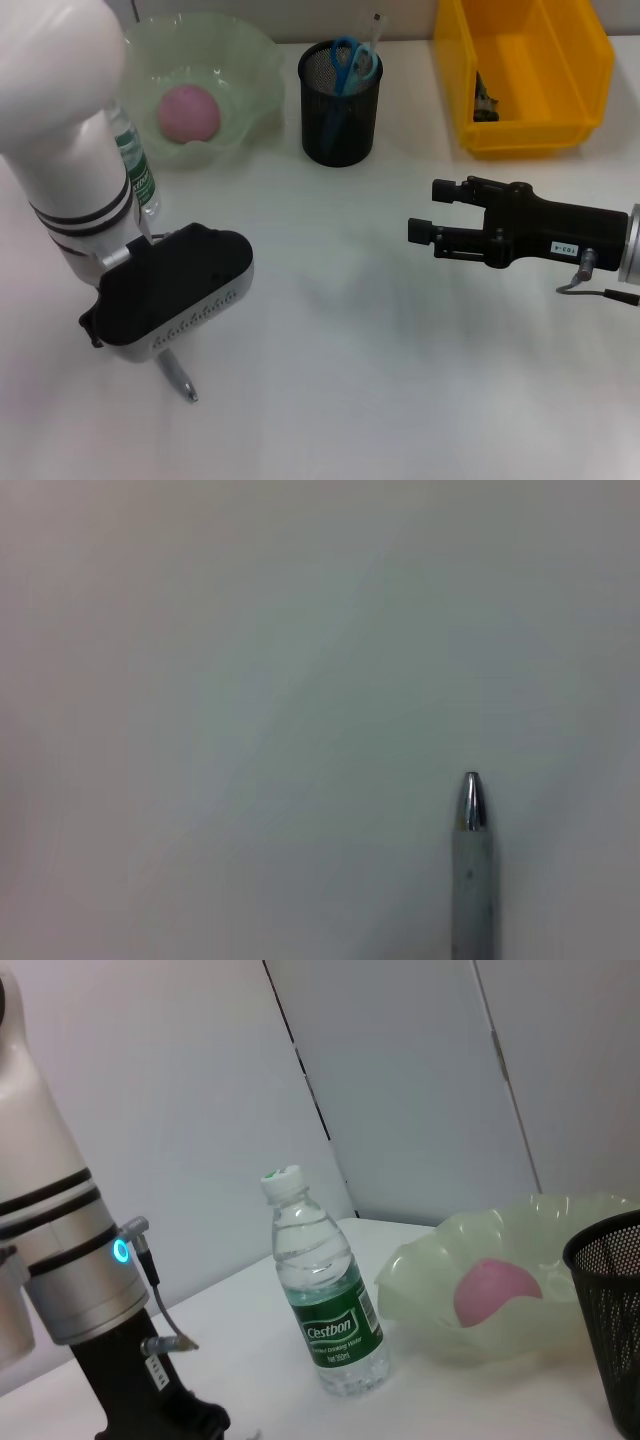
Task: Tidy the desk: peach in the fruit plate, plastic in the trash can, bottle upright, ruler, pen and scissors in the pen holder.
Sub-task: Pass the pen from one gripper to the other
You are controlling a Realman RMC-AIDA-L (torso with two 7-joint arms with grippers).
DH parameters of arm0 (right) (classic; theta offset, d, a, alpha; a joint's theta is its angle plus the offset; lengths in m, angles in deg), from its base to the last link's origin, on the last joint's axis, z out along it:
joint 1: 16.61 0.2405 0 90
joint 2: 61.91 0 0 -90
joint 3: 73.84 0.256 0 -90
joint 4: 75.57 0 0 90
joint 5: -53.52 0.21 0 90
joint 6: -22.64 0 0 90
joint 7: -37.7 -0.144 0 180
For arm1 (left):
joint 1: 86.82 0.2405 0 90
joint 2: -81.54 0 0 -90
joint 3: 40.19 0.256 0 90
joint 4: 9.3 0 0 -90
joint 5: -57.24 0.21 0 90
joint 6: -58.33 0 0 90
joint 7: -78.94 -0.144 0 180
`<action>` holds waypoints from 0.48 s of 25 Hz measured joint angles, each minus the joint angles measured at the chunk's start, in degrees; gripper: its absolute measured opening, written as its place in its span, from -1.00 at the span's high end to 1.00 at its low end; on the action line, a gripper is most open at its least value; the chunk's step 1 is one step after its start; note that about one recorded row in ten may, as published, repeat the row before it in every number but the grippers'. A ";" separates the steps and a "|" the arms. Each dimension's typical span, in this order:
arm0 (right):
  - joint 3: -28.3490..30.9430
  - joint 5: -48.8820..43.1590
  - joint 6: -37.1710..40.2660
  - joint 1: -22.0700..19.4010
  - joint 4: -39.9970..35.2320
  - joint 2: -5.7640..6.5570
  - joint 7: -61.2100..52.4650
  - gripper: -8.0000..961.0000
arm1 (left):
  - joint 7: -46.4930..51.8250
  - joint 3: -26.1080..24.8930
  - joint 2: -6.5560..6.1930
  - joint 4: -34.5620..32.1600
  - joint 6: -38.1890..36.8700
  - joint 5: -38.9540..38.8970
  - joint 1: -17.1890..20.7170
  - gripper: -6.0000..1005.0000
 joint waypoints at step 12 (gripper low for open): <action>0.00 0.00 0.69 -0.32 -0.41 -0.09 0.00 -0.69 | -4.69 -31.26 2.58 -1.70 -12.61 -12.63 0.19 0.71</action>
